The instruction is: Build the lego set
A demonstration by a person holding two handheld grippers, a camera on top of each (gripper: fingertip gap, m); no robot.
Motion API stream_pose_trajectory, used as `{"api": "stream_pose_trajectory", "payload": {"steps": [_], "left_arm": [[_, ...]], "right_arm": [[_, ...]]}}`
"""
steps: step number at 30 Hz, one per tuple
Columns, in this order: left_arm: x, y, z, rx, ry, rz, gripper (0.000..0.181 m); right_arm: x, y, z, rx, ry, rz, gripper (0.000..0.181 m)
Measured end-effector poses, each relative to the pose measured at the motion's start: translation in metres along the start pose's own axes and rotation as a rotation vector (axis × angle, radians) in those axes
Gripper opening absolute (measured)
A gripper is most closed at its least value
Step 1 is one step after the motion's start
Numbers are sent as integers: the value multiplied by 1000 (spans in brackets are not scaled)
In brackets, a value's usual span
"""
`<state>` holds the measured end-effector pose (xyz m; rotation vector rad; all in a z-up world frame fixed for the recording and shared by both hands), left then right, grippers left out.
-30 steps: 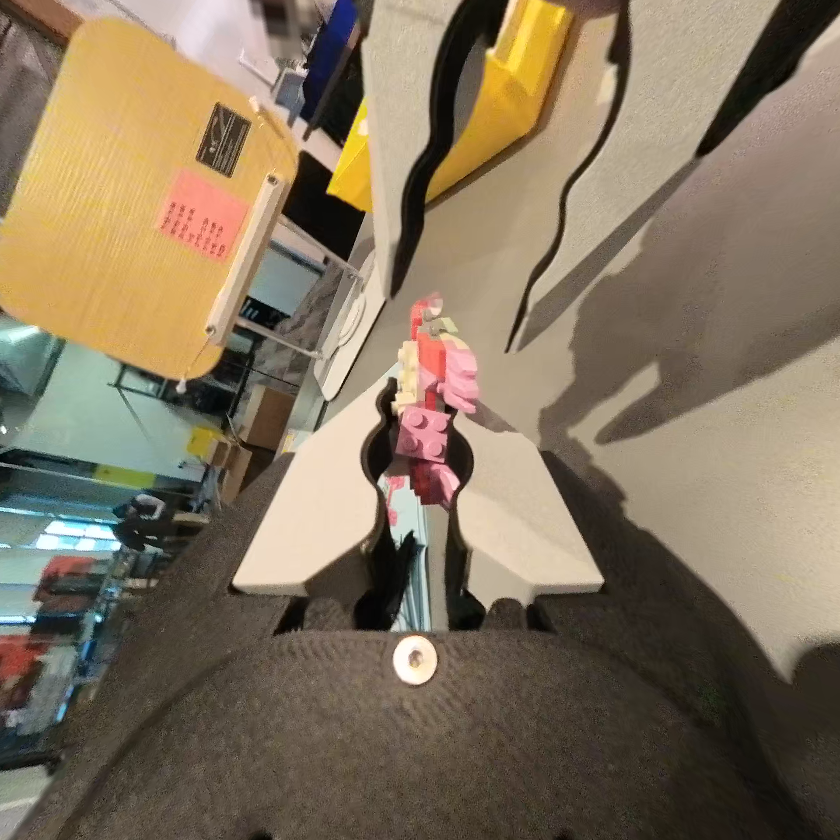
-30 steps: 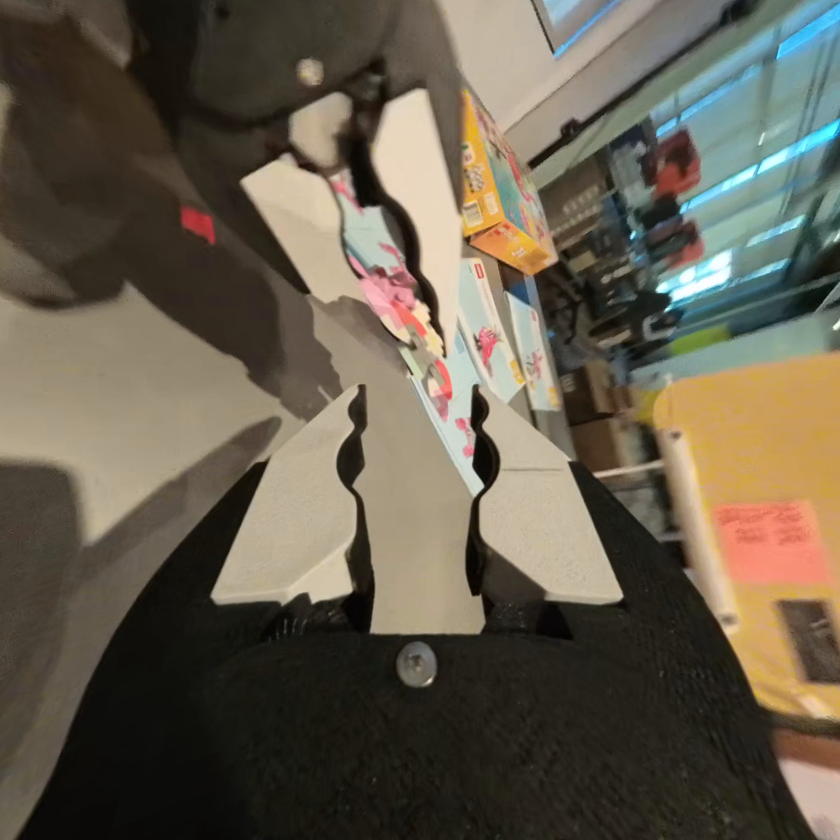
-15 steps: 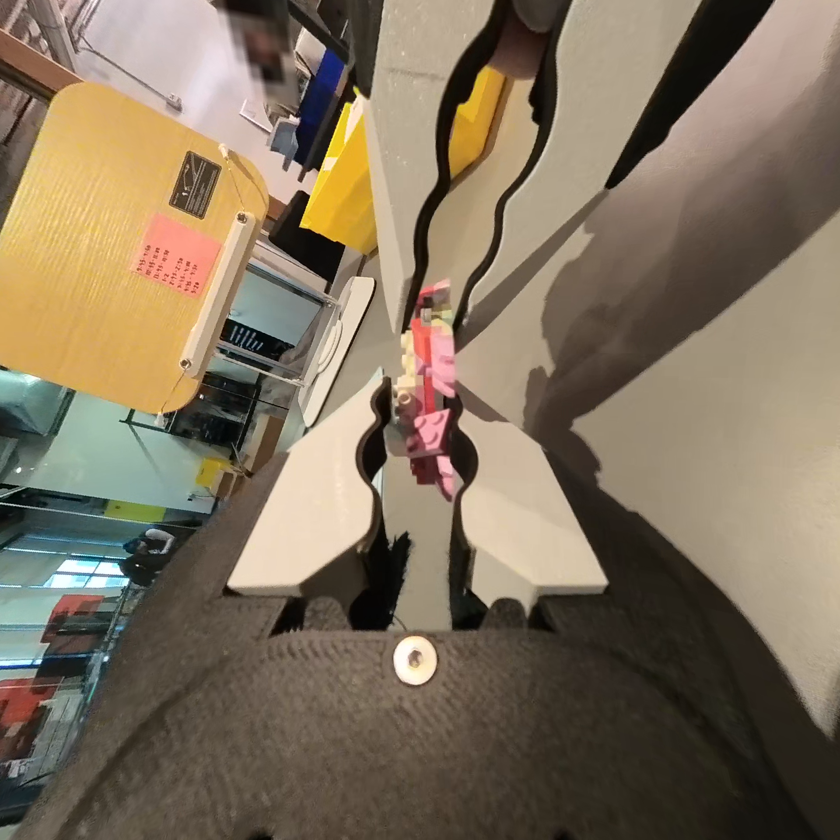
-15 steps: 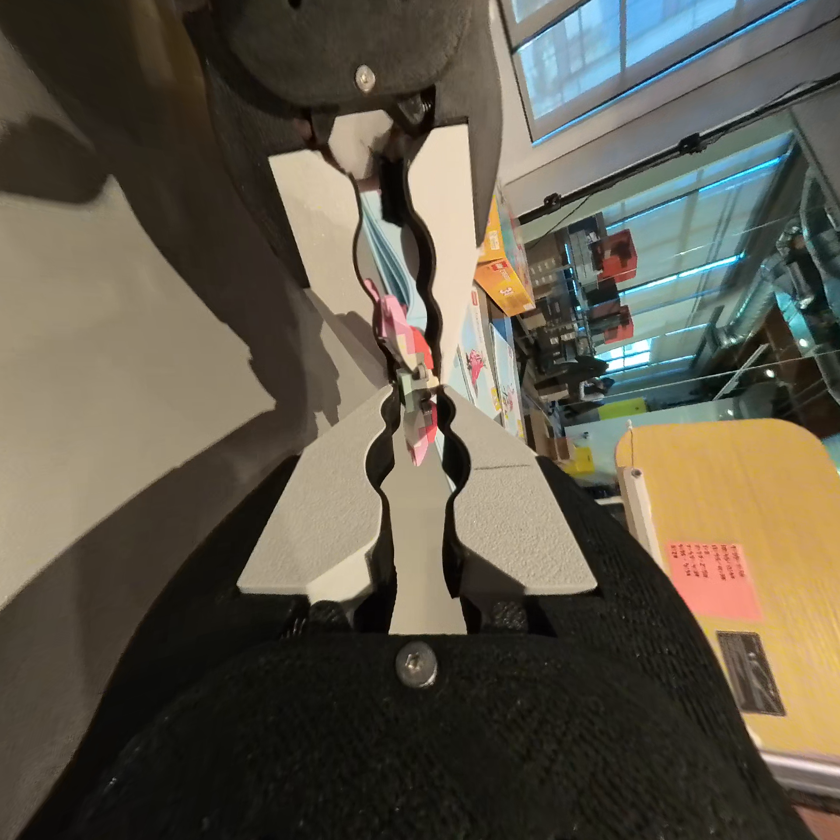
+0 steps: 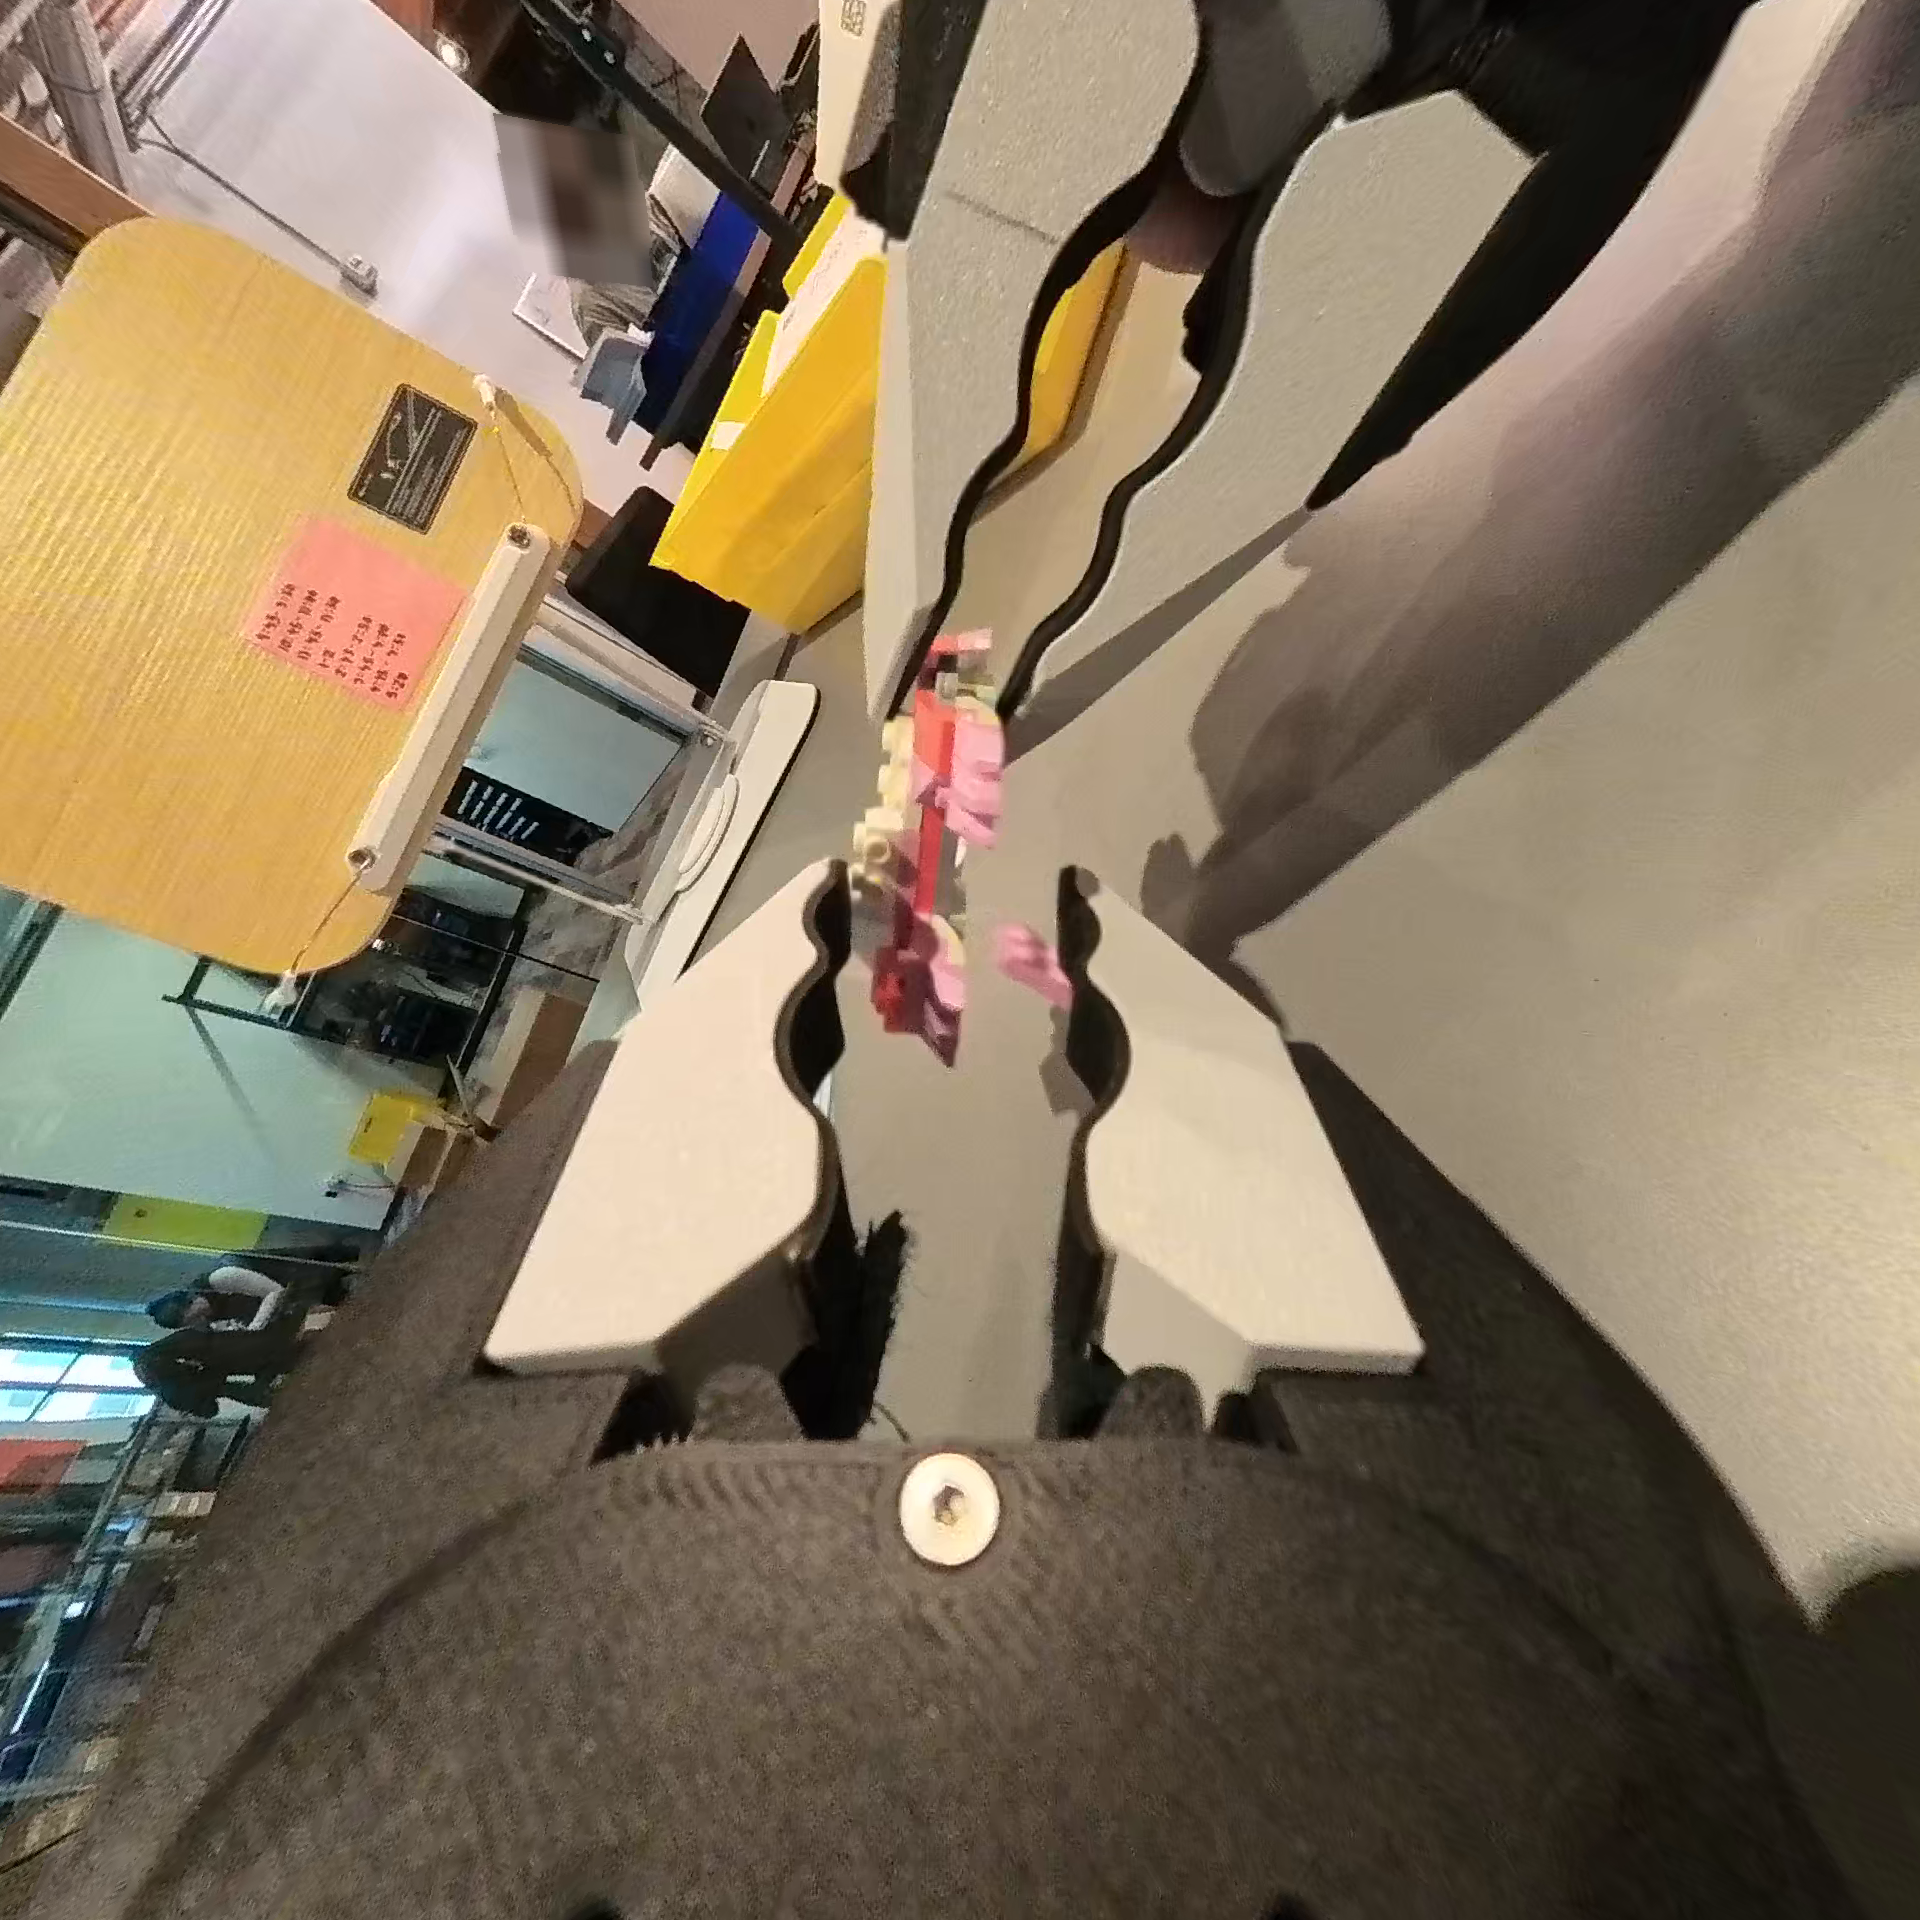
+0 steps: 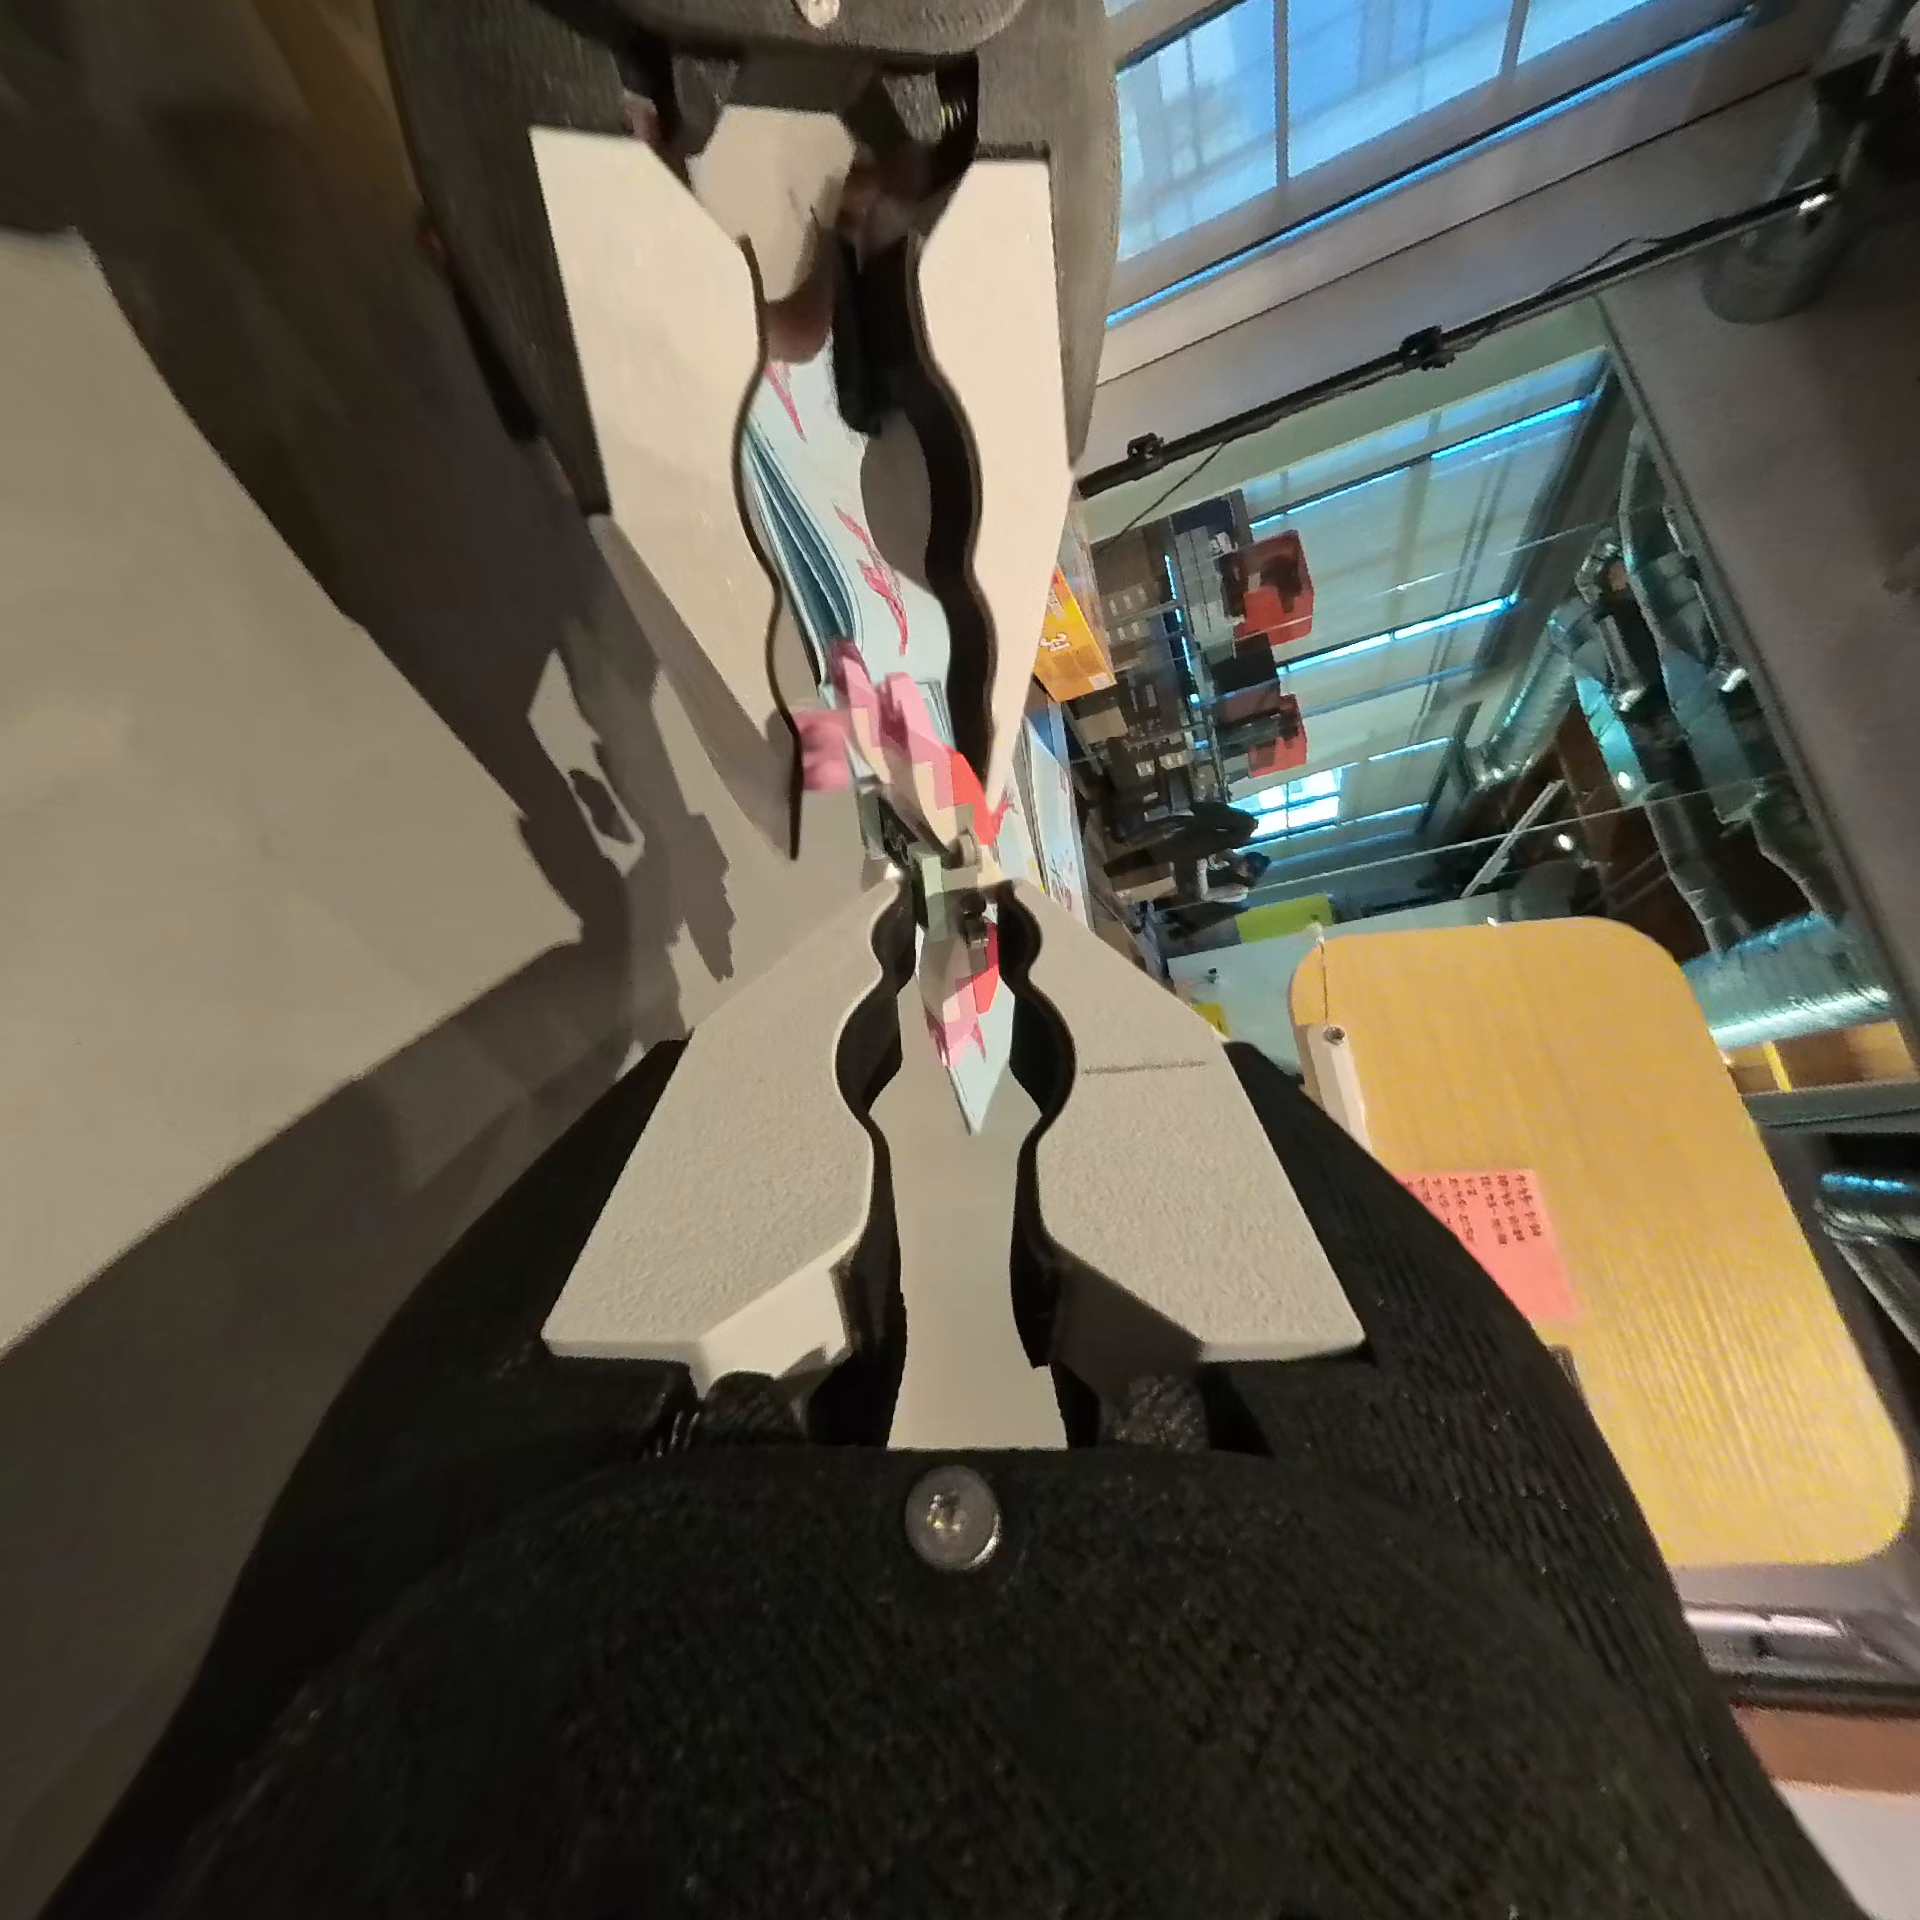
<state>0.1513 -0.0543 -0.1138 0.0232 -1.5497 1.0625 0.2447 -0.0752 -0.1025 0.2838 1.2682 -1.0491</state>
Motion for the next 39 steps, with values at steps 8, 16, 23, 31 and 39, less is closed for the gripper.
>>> {"api": "stream_pose_trajectory", "payload": {"steps": [8,16,23,31,39], "left_arm": [[4,7,9,-6,-18,50,48],[11,2,15,-52,-45,62,57],[-11,-3,4,-42,-30,-130,29],[-5,22,2,116,-99,-236,22],[-13,34,2,180,-93,-421,22]], "right_arm": [[-2,6,2,-18,55,-79,13],[1,-3,6,-219,-107,-275,13],[4,-3,6,-249,-182,-333,13],[19,19,21,-158,-487,-764,32],[51,31,8,20,-706,-916,27]]}}
Point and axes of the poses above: each gripper's, where its closed fingertips meet, z back along the fingers, y out of its underside, x = y × z across the jaws, the point moved 6 cm from there along z, back along the fingers, and after that the axes turned 11 degrees about -y, right-handed, at the moved point
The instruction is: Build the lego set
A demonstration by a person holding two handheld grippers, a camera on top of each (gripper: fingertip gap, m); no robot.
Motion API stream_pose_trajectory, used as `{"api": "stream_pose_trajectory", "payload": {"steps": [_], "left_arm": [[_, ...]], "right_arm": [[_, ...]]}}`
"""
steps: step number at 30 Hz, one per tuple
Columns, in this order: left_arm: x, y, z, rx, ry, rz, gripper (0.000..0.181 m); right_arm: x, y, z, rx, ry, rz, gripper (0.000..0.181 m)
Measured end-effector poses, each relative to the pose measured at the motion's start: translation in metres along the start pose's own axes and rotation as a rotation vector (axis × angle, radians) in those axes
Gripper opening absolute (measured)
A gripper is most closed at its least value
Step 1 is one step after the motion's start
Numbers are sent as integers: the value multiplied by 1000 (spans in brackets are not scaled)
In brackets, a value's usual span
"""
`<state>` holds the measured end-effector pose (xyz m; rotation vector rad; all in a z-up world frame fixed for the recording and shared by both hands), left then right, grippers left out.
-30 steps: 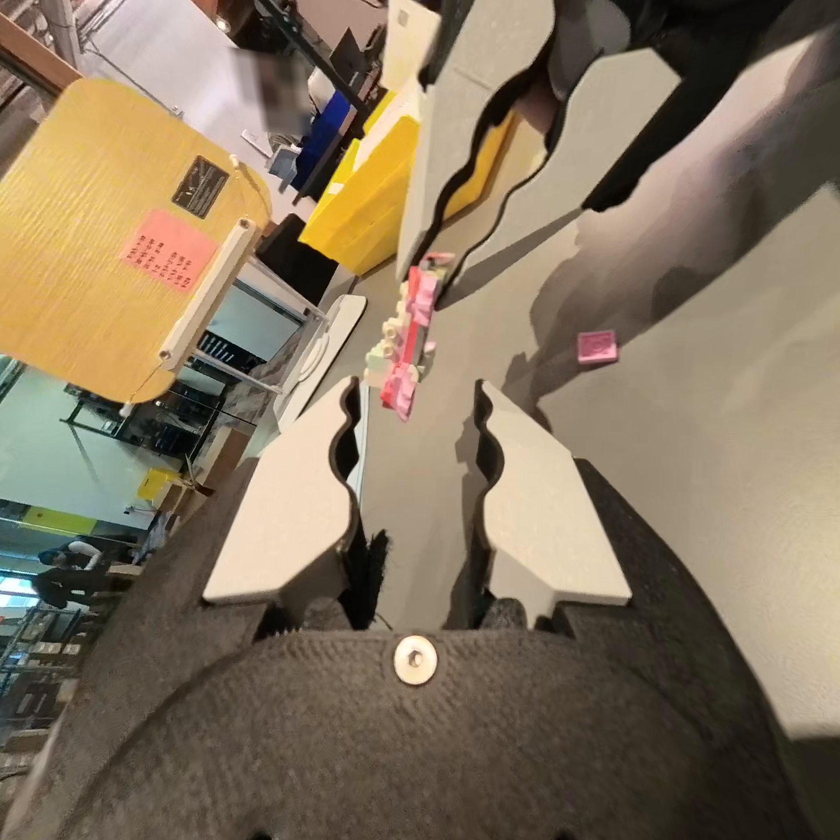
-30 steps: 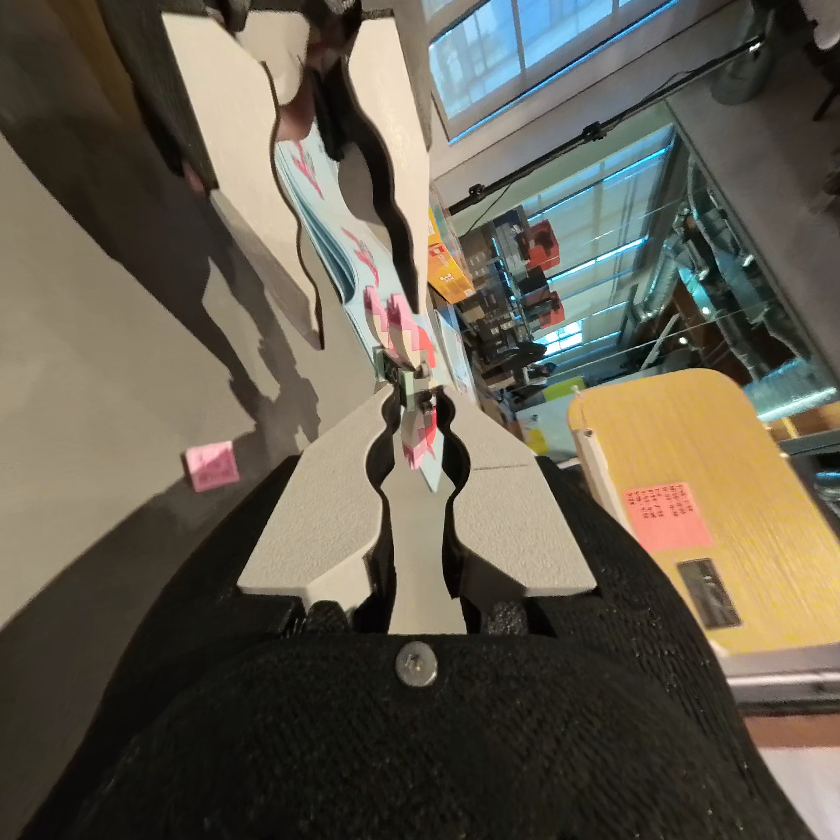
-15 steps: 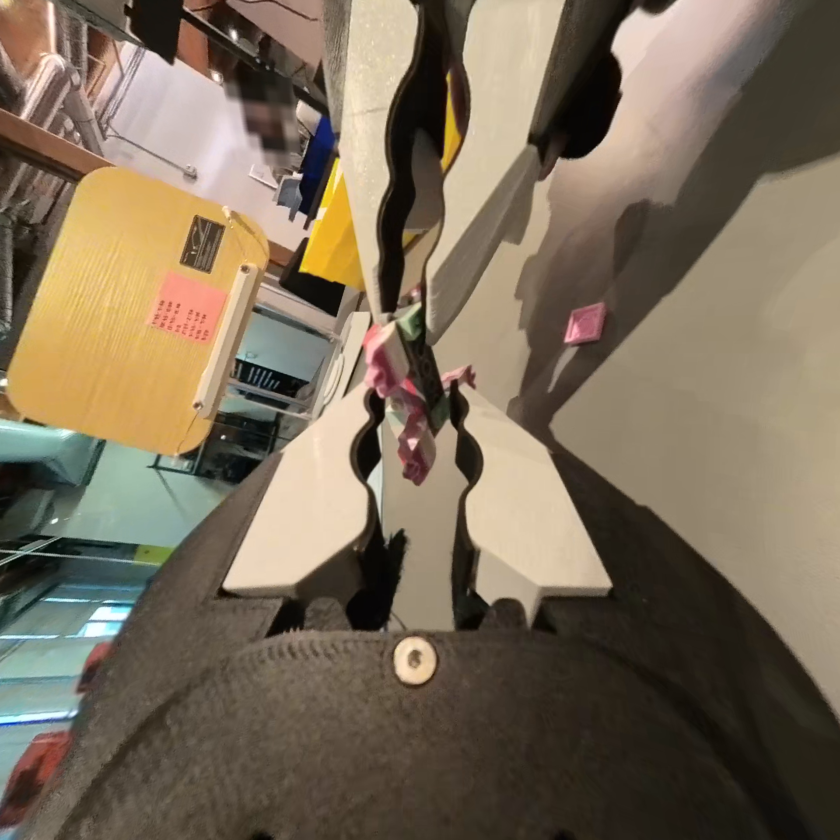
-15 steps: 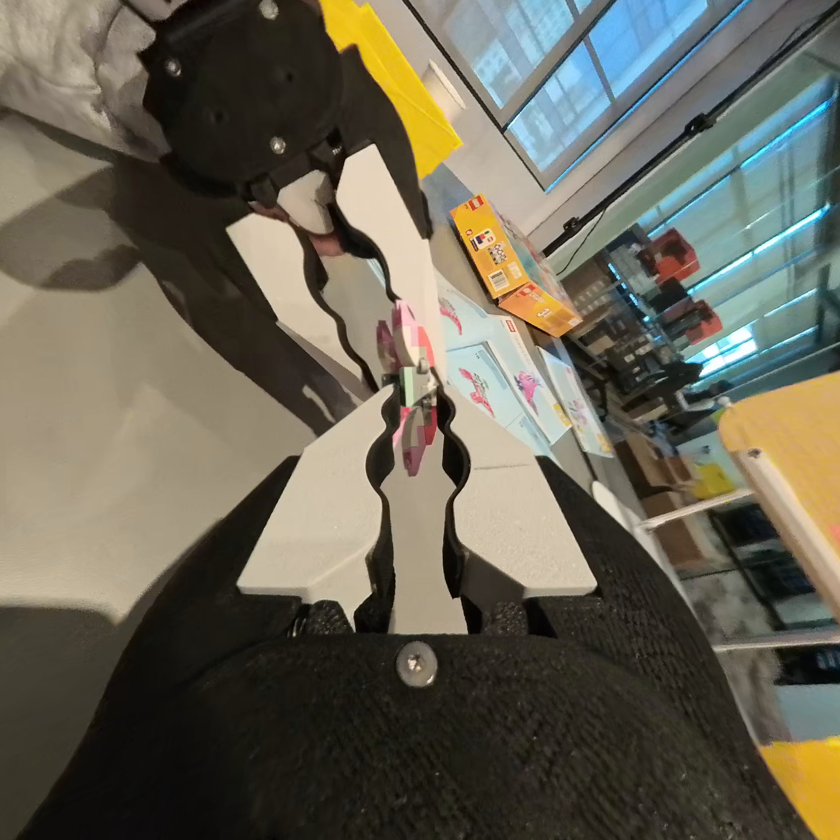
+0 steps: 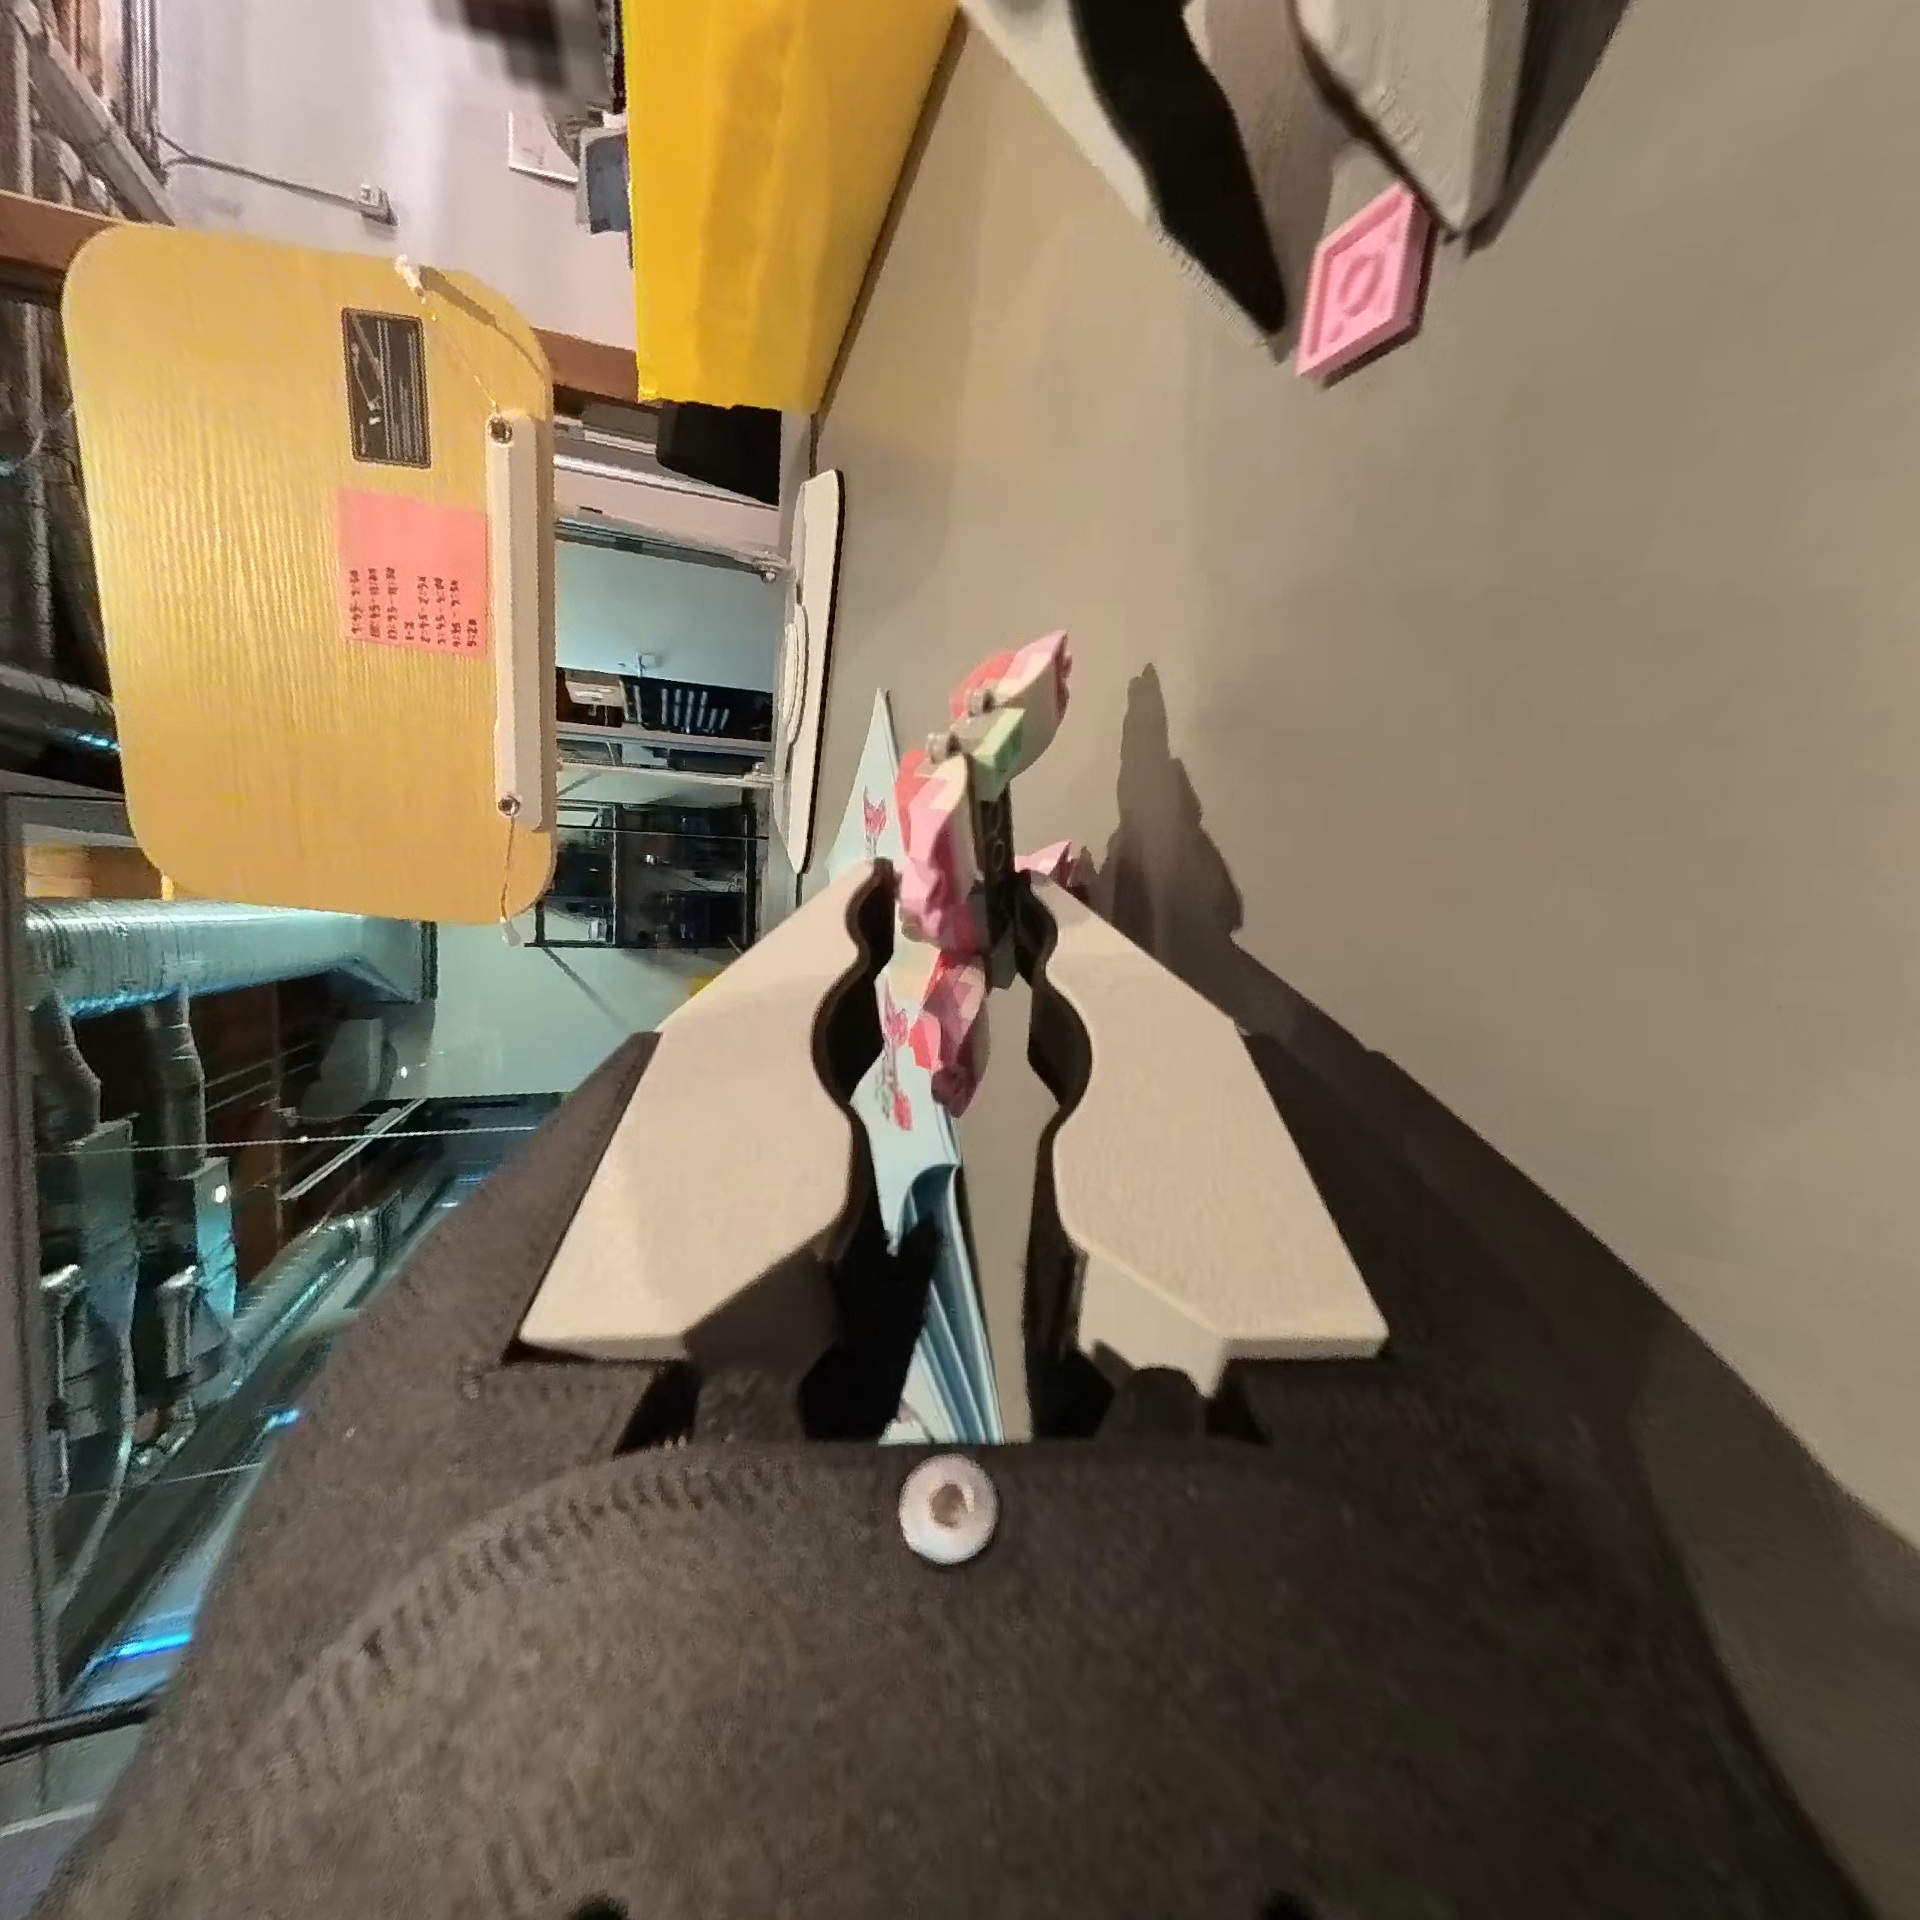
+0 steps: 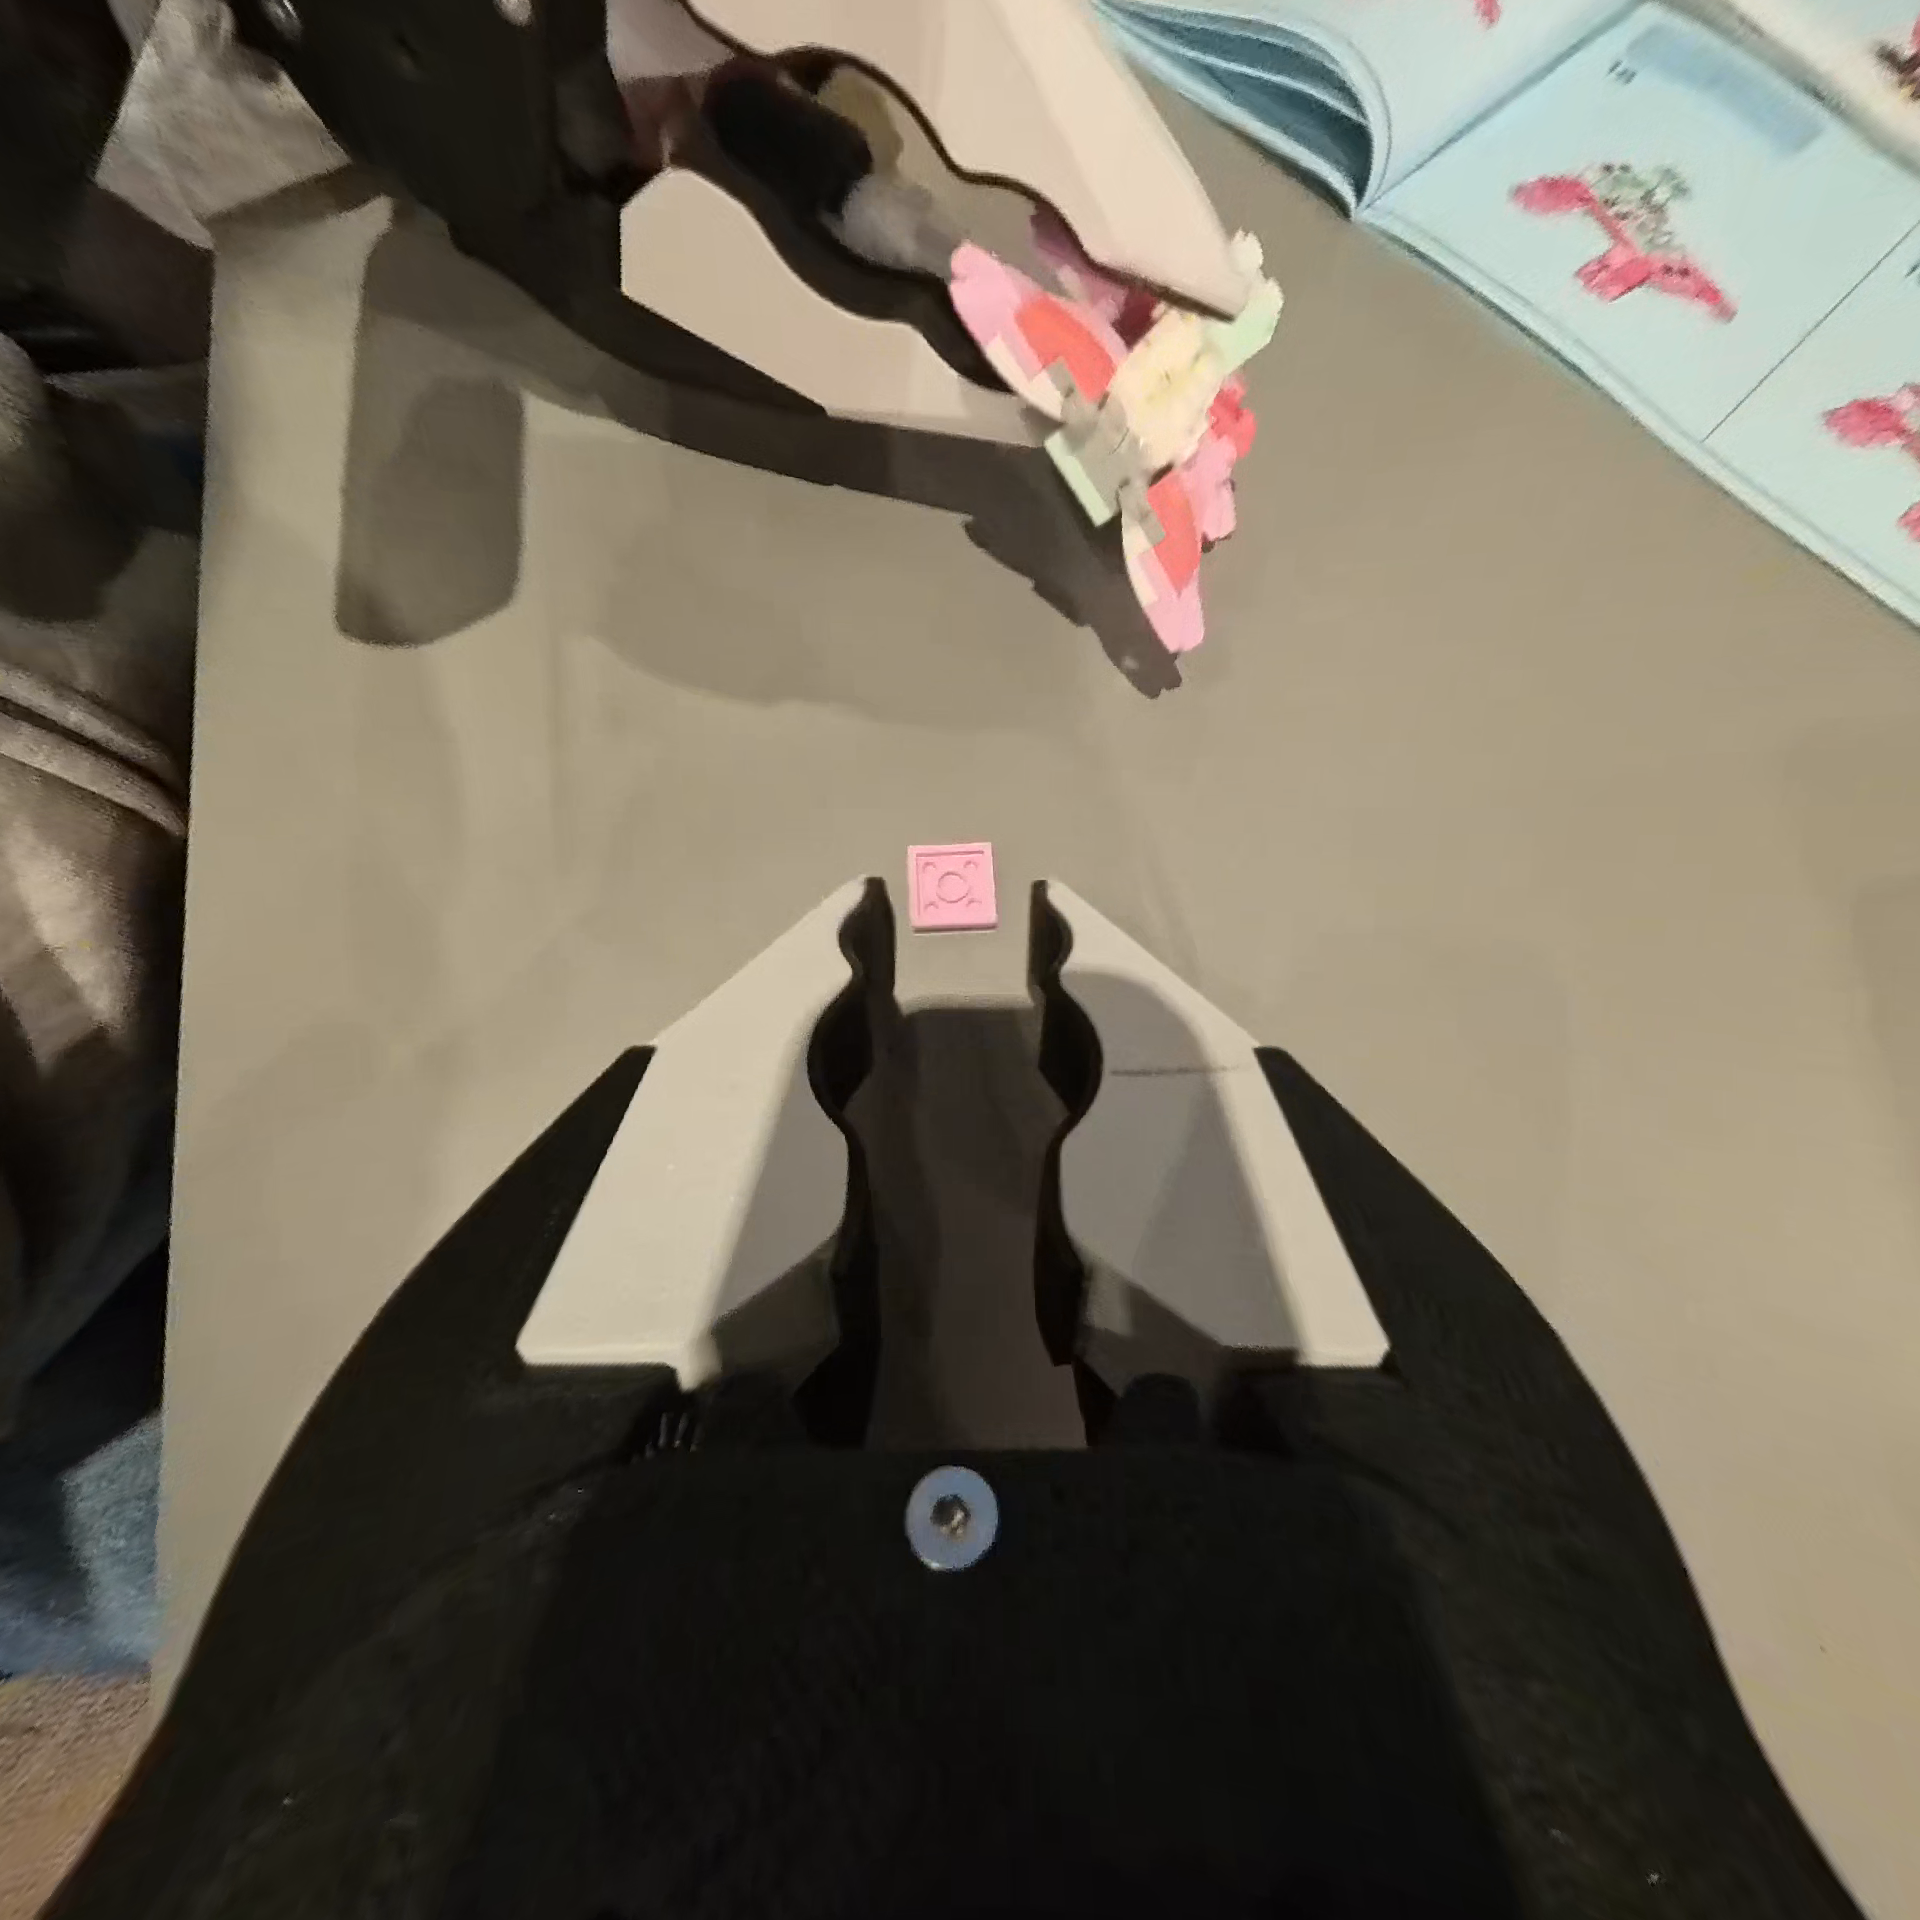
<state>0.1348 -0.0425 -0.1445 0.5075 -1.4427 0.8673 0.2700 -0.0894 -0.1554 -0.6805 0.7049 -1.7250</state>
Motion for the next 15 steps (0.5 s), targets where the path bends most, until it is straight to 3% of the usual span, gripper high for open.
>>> {"api": "stream_pose_trajectory", "payload": {"steps": [3,7,12,15], "left_arm": [[-7,-2,2,1,72,-18,27],[-11,-3,7,12,144,16,31],[0,-7,20,12,300,266,52],[13,-6,29,-9,363,489,54]], "right_arm": [[-1,-2,-2,24,-14,-8,14],[-2,-4,-1,60,53,75,14],[2,-13,4,69,260,339,14],[10,-20,8,64,414,568,14]]}}
Point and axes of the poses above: each gripper's, where its closed fingertips meet, z back along the fingers, y out of its underside, x = y × z across the jaws, the point moved 6 cm from there along z, back along the fingers, and after that the axes turned 11 degrees about -y, right-handed, at the moved point
